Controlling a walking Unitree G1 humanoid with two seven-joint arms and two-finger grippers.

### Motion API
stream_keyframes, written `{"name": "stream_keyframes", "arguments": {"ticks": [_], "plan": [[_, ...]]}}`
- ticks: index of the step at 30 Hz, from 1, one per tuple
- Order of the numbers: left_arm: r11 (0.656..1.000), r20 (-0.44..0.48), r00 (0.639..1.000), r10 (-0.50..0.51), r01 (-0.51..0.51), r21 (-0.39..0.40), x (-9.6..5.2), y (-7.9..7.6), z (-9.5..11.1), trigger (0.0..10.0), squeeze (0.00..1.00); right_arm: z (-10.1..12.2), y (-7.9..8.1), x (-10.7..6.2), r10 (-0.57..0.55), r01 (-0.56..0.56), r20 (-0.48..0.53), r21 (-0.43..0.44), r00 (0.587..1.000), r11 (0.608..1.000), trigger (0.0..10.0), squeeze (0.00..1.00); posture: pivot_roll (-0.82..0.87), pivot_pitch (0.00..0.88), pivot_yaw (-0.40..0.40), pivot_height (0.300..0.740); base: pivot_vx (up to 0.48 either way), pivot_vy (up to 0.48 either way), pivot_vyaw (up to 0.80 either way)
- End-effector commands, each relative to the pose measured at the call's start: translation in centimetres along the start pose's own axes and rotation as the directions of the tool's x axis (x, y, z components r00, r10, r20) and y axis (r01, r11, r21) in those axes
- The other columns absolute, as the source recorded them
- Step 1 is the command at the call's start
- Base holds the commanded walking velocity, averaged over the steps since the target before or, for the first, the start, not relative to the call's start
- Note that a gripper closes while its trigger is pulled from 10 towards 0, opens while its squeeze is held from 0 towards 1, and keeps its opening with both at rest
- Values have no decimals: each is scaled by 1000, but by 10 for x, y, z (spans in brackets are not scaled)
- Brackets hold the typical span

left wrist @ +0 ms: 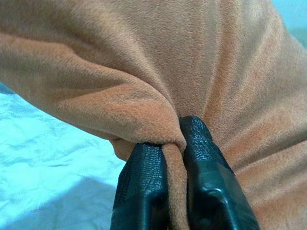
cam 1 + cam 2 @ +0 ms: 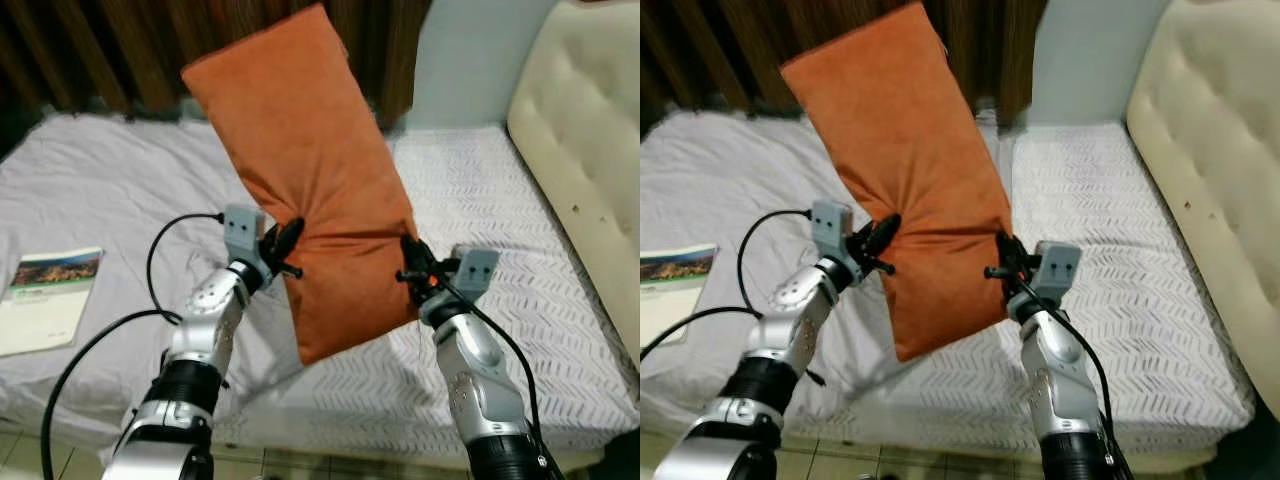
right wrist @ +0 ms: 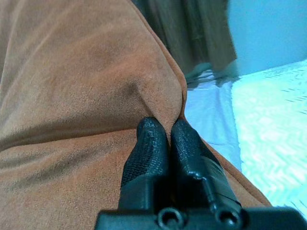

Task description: Clean up the room

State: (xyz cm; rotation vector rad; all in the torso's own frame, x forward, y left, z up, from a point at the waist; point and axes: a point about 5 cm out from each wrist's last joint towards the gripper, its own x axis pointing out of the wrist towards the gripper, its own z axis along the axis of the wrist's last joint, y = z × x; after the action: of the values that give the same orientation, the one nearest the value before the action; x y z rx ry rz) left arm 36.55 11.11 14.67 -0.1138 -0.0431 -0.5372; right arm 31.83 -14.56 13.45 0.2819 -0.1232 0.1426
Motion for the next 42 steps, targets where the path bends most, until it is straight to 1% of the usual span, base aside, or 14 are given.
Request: {"name": "stream_keyframes", "arguments": {"ticks": [1,2,5,8,9,10,14,15,16,20,25,28,35,42], "plan": [[999,-63,998,11,-8,44,-1,3,-9,10000,0,22,-6,2,-47,48,90,-7,995,999,0,0,-84,0,68,740,0,0,0],[999,-67,998,8,-6,35,0,2,-9,10000,0,23,-7,3,-49,49,92,-5,995,999,0,0,-84,0,68,740,0,0,0],[998,-75,997,-3,7,61,4,-4,-10,10000,0,23,-8,2,-42,44,79,-25,996,999,0,0,-112,0,87,740,0,0,0],[998,-73,997,-6,10,64,6,-7,-10,10000,0,20,-9,-1,-33,36,59,-50,998,998,0,0,-121,0,91,740,0,0,0],[998,-72,997,1,4,67,5,-8,-13,10000,0,11,-10,-7,-2,4,18,-110,1000,994,0,0,-128,0,95,740,0,0,0],[998,-68,998,5,0,63,5,-9,-14,10000,0,7,-11,-10,-1,1,1,-136,1000,991,0,0,-130,0,96,740,0,0,0],[998,-84,996,-4,9,62,5,-13,-22,10000,0,-8,-17,-14,-34,20,-80,-167,996,986,0,0,-137,0,100,740,248,-259,0],[998,-94,996,-11,17,63,4,-14,-25,10000,0,-13,-17,-15,-26,6,-113,-177,993,984,4314,0,-137,0,100,740,322,-349,0],[997,-105,994,-18,25,67,3,-15,-29,10000,0,-19,-18,-17,-28,-1,-143,-203,989,979,10000,0,-143,0,102,740,337,-337,0],[997,-111,994,-19,27,70,2,-14,-30,10000,0,-20,-18,-19,-34,3,-143,-209,989,978,10000,0,-149,0,102,740,341,-334,0],[998,-143,990,-9,17,53,-4,-10,-41,10000,0,-27,-23,-29,-38,-7,-180,-244,983,970,10000,0,-162,20,94,740,366,-305,0],[999,-157,988,-1,9,49,-6,-10,-45,10000,0,-32,-27,-33,-62,8,-203,-259,977,966,10000,0,-166,23,90,740,382,-286,-760],[999,-165,986,37,-30,40,-7,-6,-48,10000,0,-33,-29,-33,-57,1,-204,-262,977,965,10000,0,-168,18,89,740,392,-272,-110],[999,-184,982,41,-35,37,-11,-3,-54,10000,0,-35,-33,-33,-62,5,-209,-261,976,965,10000,0,-165,16,79,740,422,0,0]]}}
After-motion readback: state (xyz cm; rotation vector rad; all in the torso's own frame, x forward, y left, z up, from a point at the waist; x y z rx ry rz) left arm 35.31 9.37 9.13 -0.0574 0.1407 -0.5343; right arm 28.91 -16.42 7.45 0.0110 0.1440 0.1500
